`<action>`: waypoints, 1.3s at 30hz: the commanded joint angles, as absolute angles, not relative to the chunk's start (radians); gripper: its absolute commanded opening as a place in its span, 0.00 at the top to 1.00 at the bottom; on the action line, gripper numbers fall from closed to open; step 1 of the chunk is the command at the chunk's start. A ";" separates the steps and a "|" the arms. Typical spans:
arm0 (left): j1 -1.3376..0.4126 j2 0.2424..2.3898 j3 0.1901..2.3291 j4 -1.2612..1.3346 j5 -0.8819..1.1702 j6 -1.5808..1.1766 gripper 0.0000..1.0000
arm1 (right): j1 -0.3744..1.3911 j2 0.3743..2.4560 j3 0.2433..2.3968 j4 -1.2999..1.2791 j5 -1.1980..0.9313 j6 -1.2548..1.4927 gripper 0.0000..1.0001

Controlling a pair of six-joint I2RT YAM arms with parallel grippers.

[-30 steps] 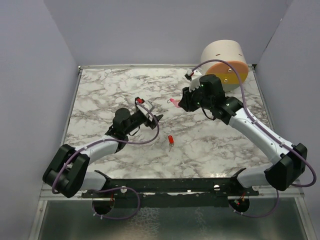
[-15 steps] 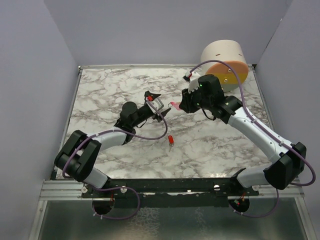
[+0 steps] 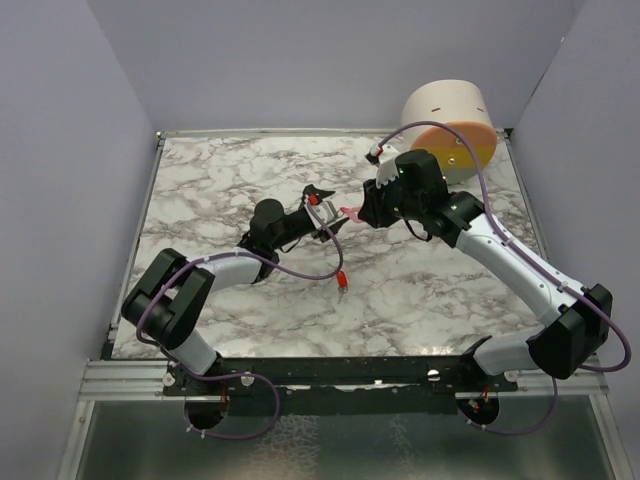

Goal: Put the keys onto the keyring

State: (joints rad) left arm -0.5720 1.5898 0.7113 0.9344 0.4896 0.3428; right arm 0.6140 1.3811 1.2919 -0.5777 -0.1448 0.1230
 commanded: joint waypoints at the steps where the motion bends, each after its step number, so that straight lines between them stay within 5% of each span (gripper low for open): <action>1: -0.581 1.612 0.746 0.959 0.536 0.364 0.33 | 0.620 1.382 1.319 -0.579 -0.172 0.107 0.78; 11: -0.583 1.638 0.779 0.909 0.555 0.366 0.52 | 0.620 1.384 1.317 -0.575 -0.172 0.109 0.78; 17: -0.583 1.644 0.793 0.873 0.558 0.367 0.78 | 0.619 1.384 1.316 -0.574 -0.169 0.109 0.78; 25: -0.584 1.639 0.793 0.851 0.578 0.366 0.87 | 0.620 1.383 1.314 -0.568 -0.160 0.112 0.78; 29: -0.584 1.627 0.789 0.850 0.584 0.345 1.00 | 0.620 1.392 1.312 -0.559 -0.158 0.117 0.78; 39: -0.583 1.619 0.801 0.851 0.552 0.108 1.00 | 0.620 1.442 1.330 -0.478 -0.155 0.158 0.77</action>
